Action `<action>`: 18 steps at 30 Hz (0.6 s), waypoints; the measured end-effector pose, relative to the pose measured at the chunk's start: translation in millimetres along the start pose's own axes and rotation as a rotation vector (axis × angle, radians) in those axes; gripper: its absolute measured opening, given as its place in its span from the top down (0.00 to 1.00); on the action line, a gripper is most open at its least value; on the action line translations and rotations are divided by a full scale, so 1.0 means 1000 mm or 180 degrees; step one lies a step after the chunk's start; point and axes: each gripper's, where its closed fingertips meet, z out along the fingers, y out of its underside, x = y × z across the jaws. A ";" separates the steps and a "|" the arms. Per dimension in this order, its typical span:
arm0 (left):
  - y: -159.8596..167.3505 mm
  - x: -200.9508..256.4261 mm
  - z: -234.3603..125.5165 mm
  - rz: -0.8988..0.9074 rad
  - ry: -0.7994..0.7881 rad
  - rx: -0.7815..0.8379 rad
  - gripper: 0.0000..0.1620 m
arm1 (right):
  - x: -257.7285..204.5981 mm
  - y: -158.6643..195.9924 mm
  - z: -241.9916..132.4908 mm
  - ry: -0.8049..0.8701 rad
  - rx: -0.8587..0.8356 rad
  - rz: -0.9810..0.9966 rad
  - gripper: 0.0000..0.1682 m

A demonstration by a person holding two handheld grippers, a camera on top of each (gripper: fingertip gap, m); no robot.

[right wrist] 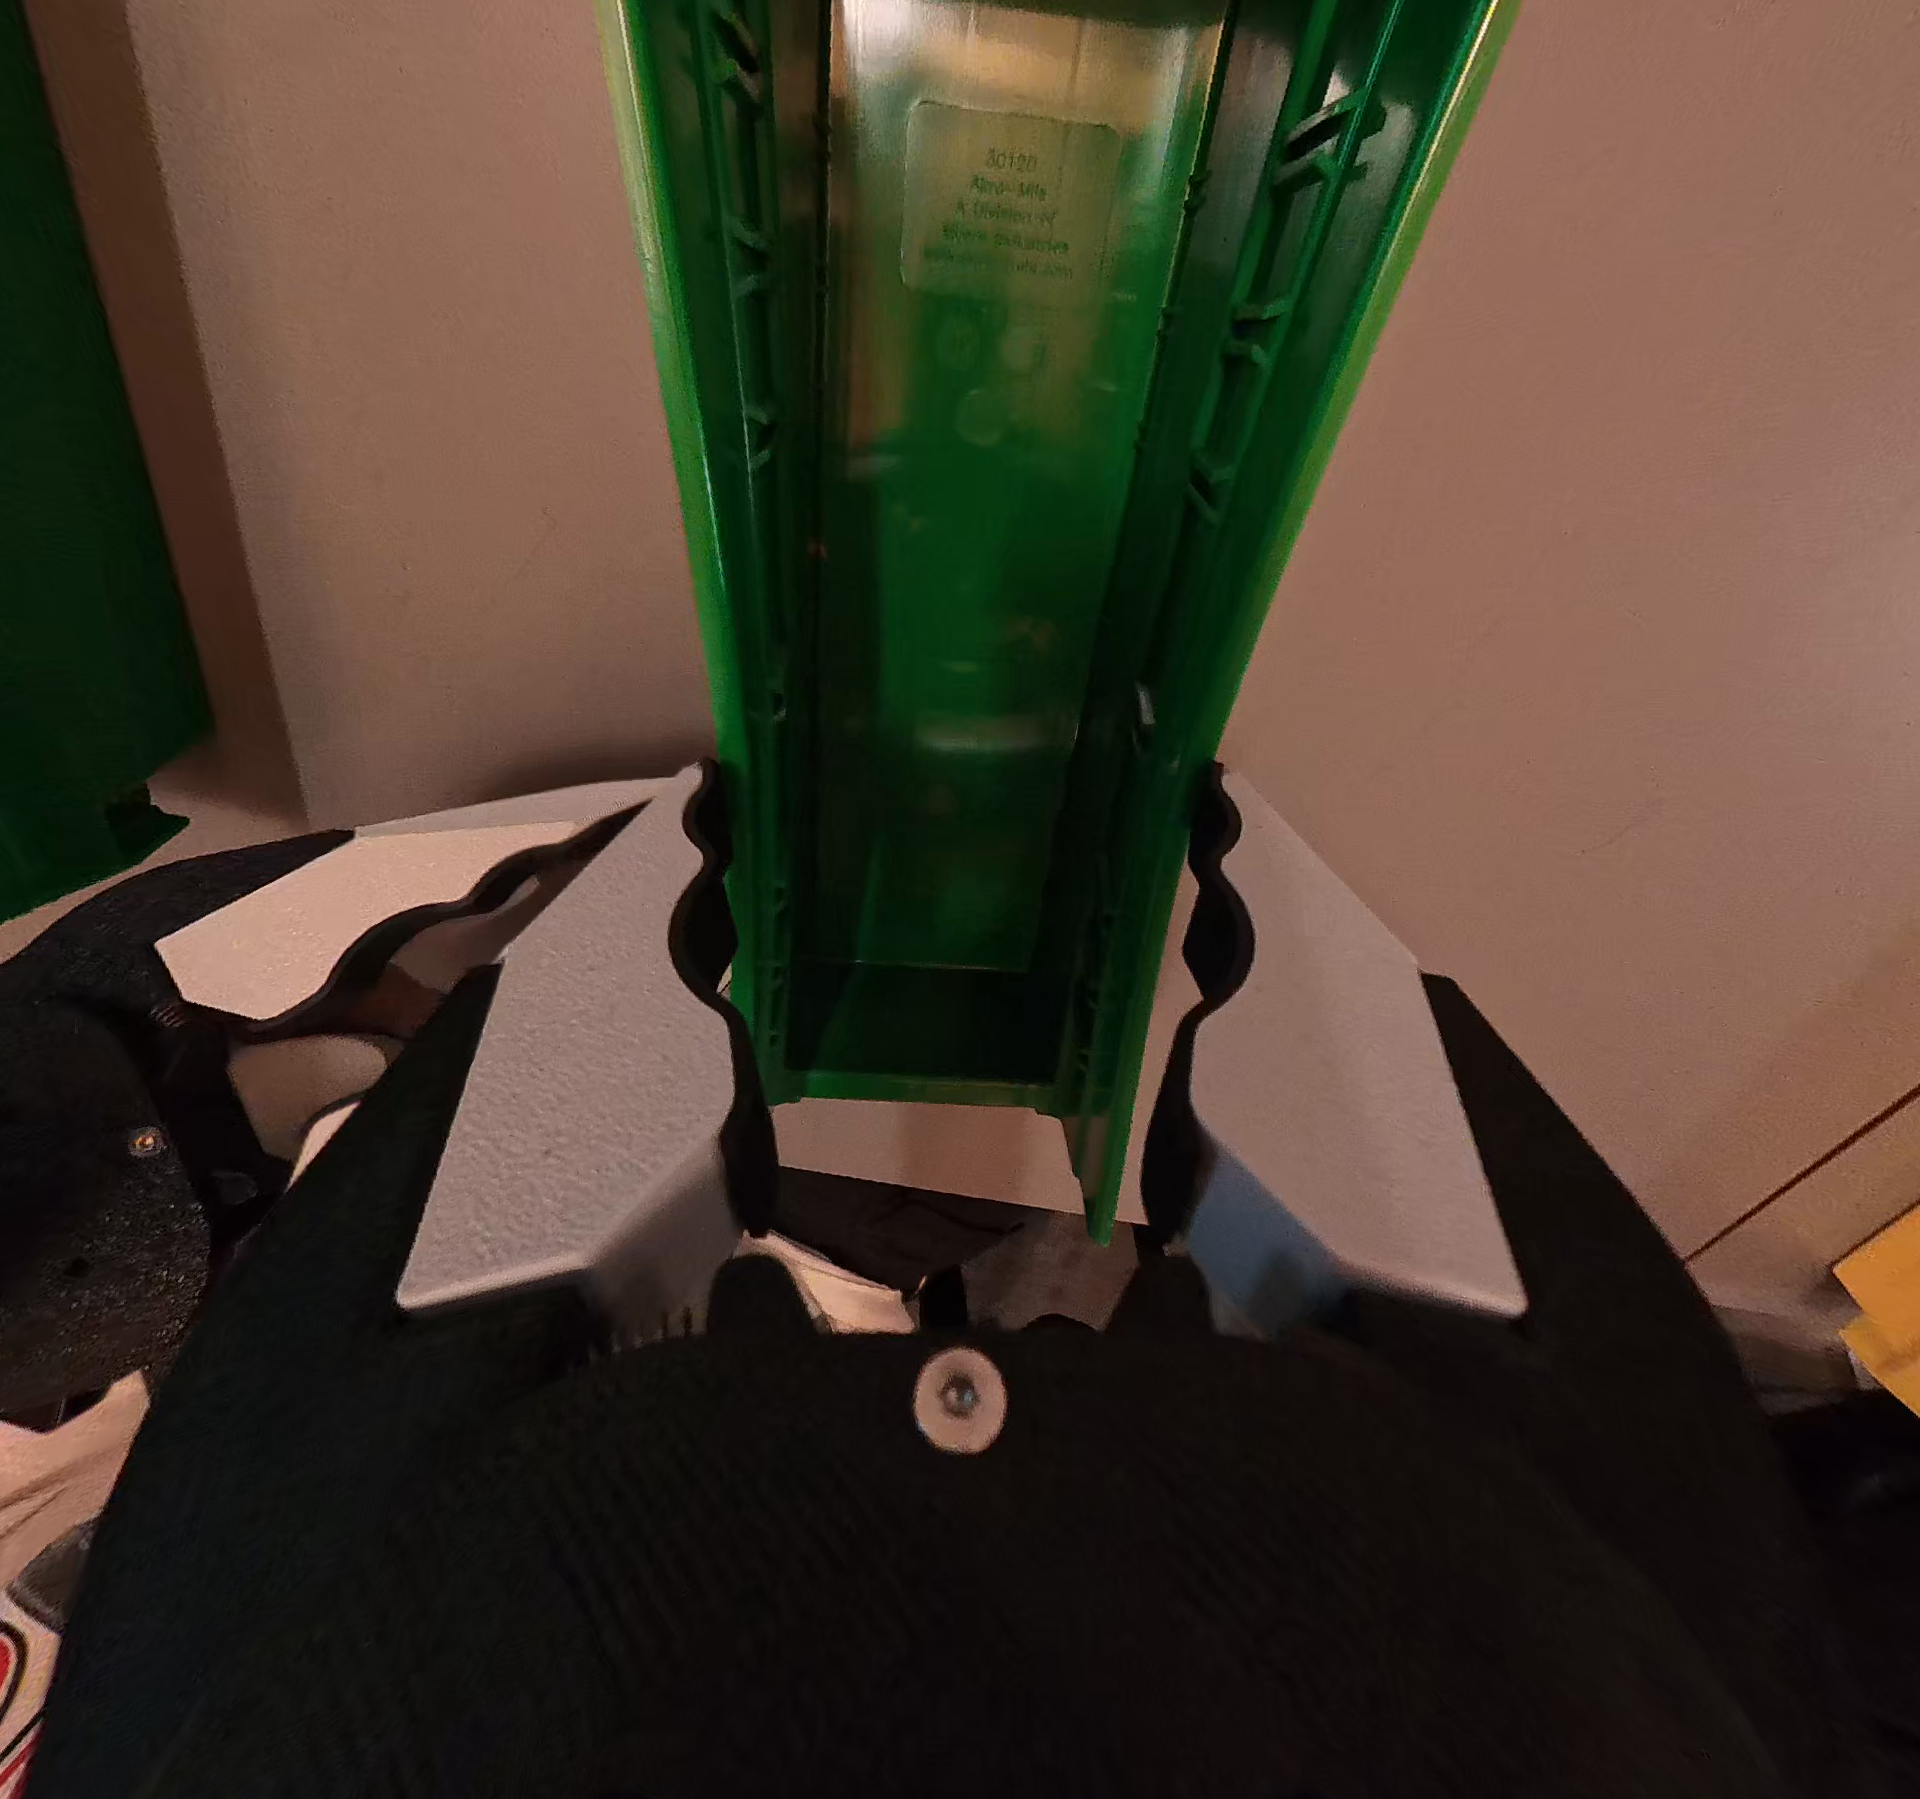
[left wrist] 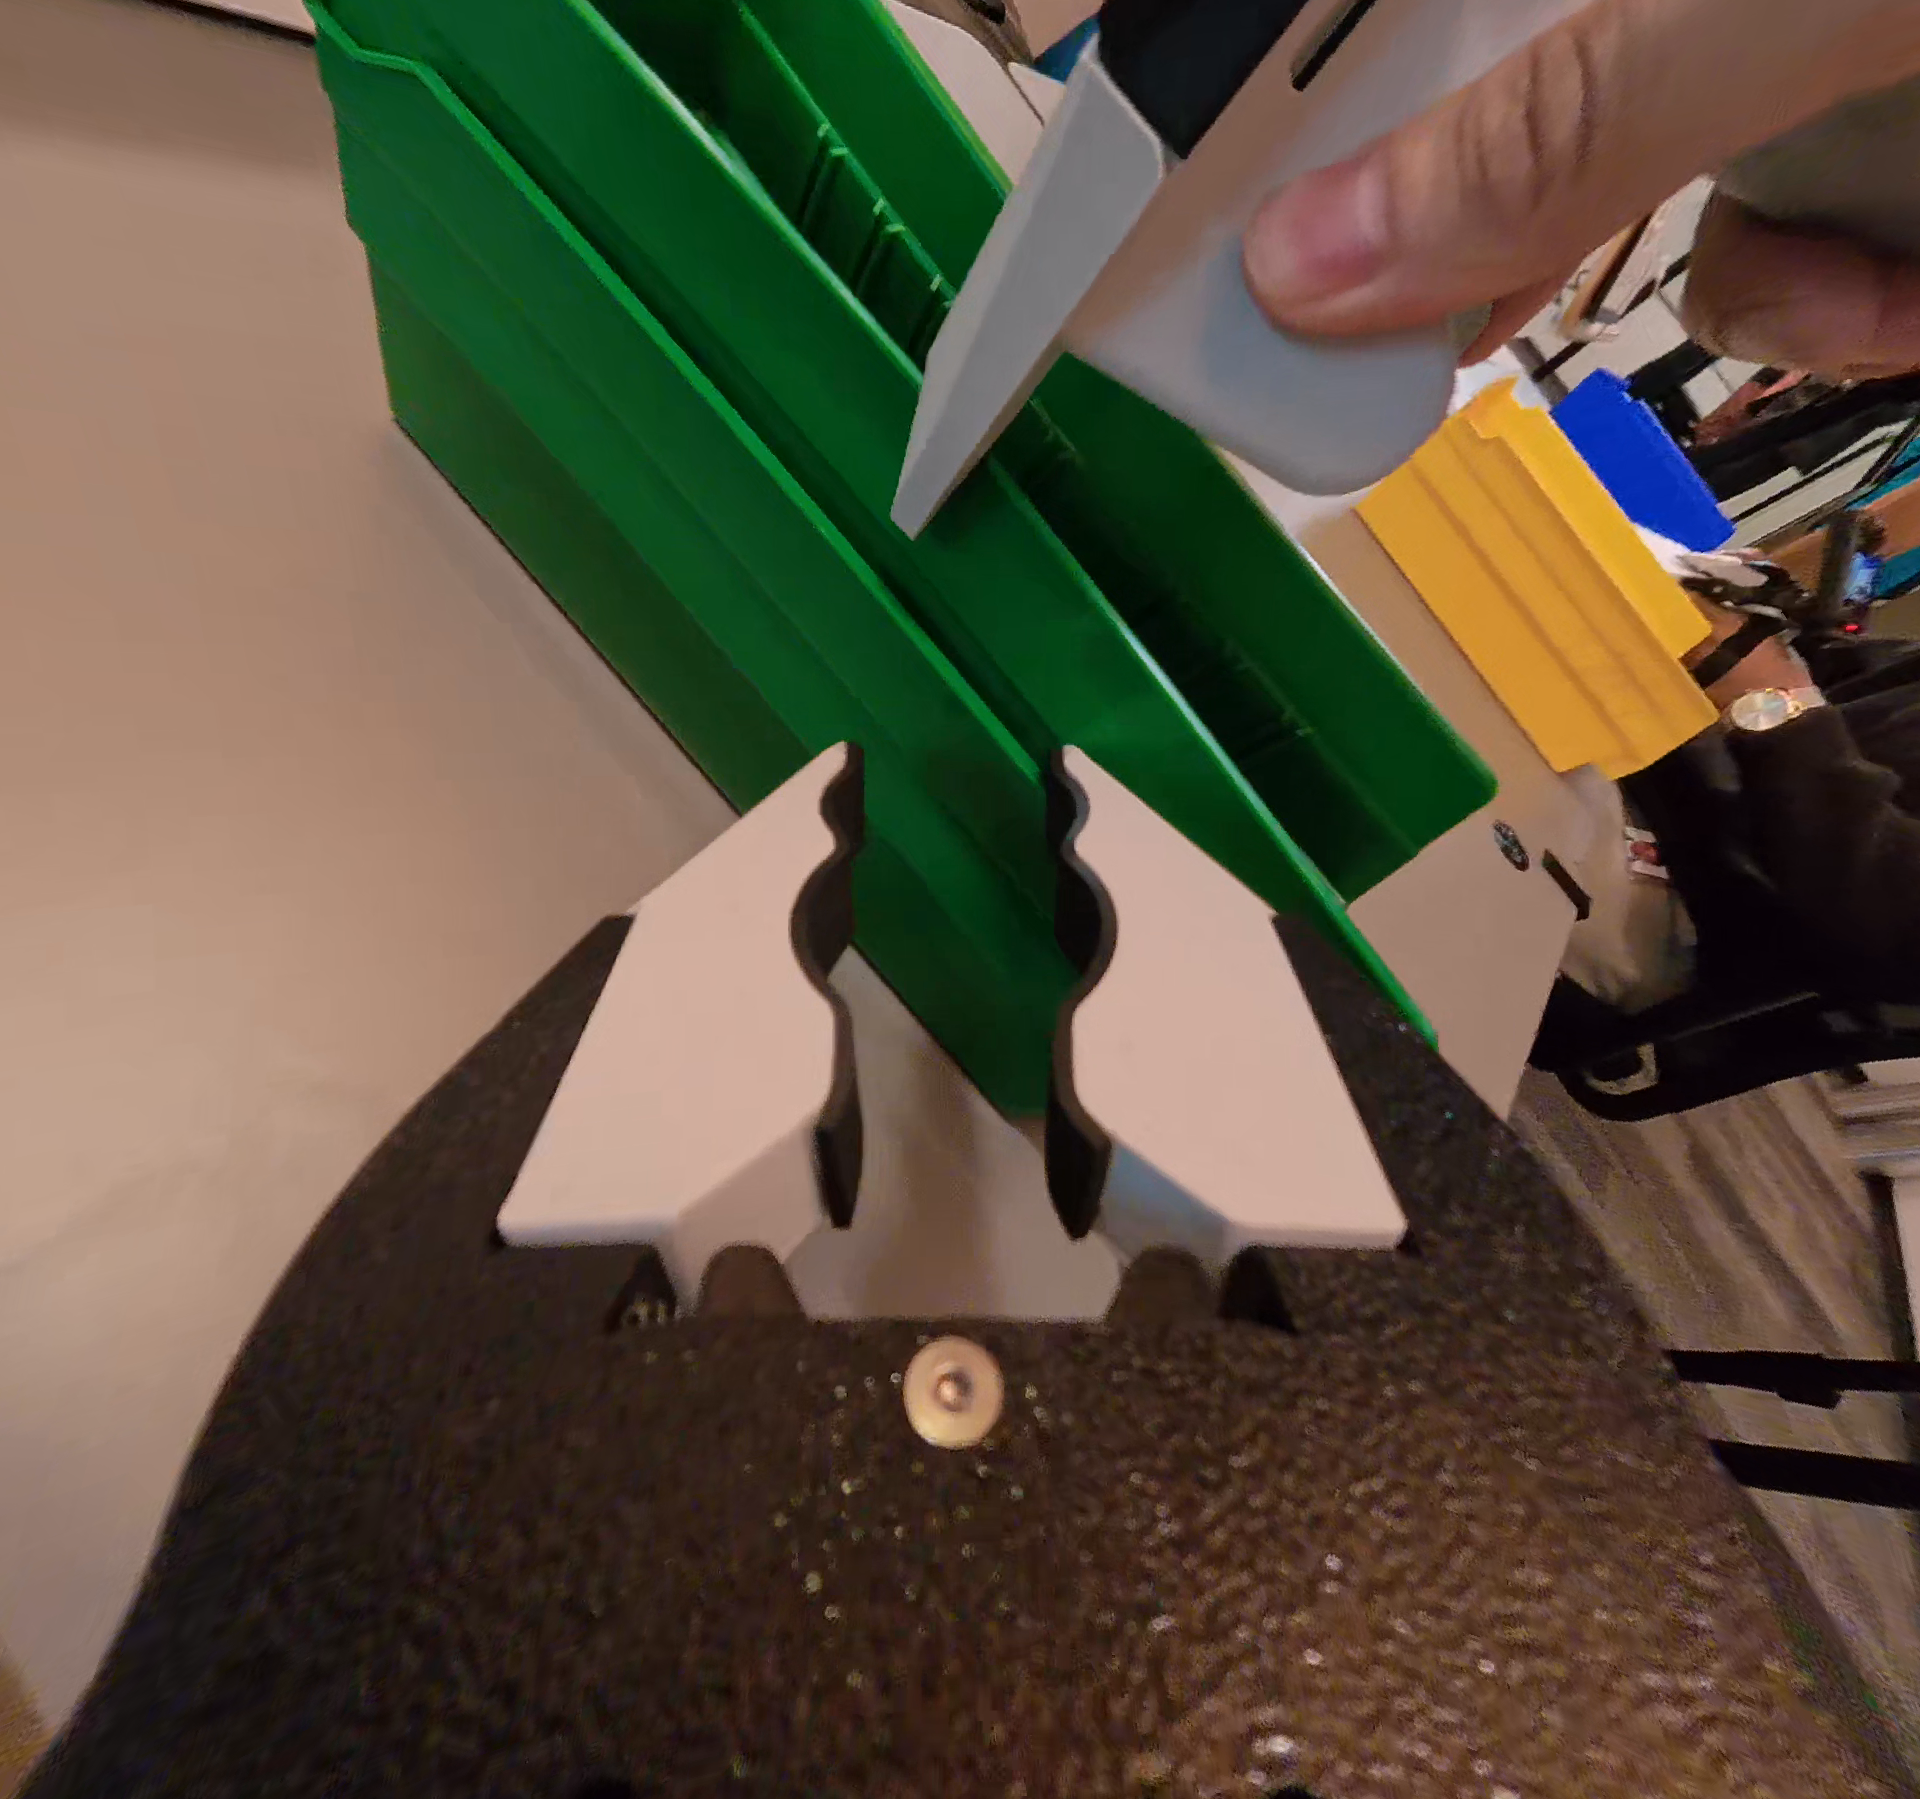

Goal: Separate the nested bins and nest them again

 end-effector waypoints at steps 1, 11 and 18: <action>0.000 0.000 0.000 0.0025 -0.0012 -0.0004 0.80 | 0.000 0.000 0.000 0.0007 -0.0012 -0.0003 0.47; -0.002 0.013 -0.001 0.0594 -0.0142 0.0041 0.95 | -0.001 0.005 -0.009 0.0025 -0.0147 -0.0040 0.49; -0.004 0.013 -0.003 0.0591 -0.0142 0.0069 0.95 | -0.004 0.007 -0.016 0.0052 -0.0236 -0.0112 0.49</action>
